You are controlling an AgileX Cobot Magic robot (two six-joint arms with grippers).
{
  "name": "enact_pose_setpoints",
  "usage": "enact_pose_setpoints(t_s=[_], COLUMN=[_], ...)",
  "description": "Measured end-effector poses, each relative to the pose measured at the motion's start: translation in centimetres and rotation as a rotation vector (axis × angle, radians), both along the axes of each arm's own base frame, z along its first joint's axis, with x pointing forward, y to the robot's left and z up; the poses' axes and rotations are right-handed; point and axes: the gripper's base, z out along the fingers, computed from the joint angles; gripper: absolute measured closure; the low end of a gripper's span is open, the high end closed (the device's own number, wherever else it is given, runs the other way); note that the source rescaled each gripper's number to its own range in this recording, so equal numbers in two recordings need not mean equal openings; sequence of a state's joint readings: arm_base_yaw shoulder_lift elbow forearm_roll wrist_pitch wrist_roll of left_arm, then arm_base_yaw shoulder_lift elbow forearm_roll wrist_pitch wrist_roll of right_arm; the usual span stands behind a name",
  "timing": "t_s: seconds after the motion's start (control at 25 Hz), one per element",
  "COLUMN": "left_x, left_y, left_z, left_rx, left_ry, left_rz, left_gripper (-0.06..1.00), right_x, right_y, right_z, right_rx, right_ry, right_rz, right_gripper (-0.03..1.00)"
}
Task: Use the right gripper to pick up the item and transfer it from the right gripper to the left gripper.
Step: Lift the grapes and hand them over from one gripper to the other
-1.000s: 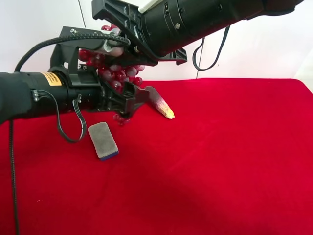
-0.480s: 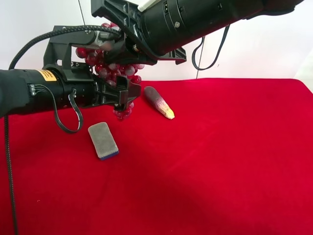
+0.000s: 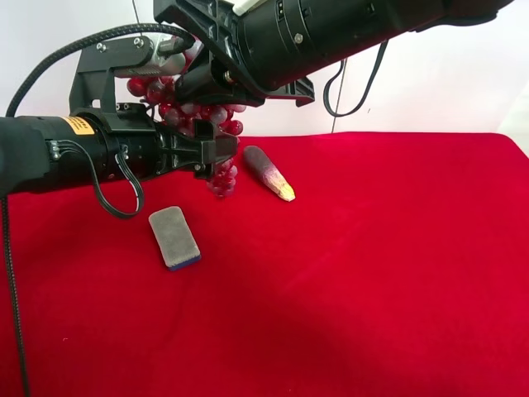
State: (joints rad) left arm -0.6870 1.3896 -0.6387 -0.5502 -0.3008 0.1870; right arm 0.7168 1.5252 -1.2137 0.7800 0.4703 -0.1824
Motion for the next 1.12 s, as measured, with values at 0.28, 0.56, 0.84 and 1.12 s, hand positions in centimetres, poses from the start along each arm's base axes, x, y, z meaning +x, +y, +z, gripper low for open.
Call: enact_pose_setpoints(t_s=[0.28,0.56,0.84,1.12], left_x=[0.0,0.1,0.1,-0.1], left_y=[0.0,0.0,0.2,1.2], left_z=[0.0,0.1,0.1,-0.3], left_rx=[-0.005,-0.003,0.024,0.0], left_ry=[0.003,-0.006,-0.032,-0.091], left_rz=[0.003,0.007,0.007,0.078], left_gripper=[-0.06,-0.06,-0.06,-0.06], right_x=[0.0,0.1,-0.1,-0.2], right_y=[0.0,0.1,0.5,1.0], right_z=[0.0,0.2,0.7,0.9], right_rx=[0.001,0.039,0.115,0.19], right_ry=[0.001,0.02,0.03,0.025], right_rz=[0.0,-0.02,-0.009,0.053], right_gripper=[0.93,0.93,0.94,0.96])
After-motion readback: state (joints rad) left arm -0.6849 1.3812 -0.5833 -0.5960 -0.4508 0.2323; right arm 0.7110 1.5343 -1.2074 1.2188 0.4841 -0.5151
